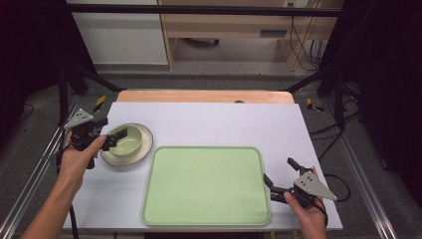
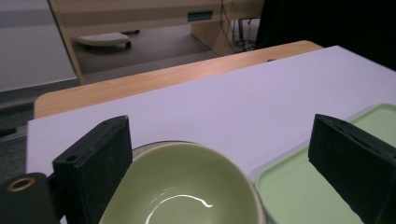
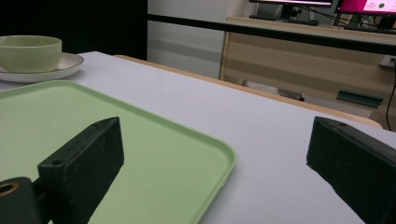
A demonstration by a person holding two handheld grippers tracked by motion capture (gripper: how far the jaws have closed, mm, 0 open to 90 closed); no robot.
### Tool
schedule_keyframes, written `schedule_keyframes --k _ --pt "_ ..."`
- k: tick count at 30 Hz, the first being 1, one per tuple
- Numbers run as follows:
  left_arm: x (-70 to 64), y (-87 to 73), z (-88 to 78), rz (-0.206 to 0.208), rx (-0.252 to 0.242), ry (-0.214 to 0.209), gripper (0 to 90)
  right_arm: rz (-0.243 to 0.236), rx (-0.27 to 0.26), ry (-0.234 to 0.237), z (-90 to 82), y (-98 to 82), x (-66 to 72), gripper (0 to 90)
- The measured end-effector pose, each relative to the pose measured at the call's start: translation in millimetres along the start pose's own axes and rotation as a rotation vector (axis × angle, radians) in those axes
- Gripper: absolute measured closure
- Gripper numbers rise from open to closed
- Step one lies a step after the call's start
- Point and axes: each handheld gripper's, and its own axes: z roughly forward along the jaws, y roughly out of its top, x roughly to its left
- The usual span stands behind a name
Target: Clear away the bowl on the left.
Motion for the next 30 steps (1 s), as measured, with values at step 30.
schedule_keyframes --k 30 --pt "43.1 -31.6 42.0 -0.059 0.315 0.209 42.9 0.003 0.013 0.013 6.0 -1.3 -0.8 4.2"
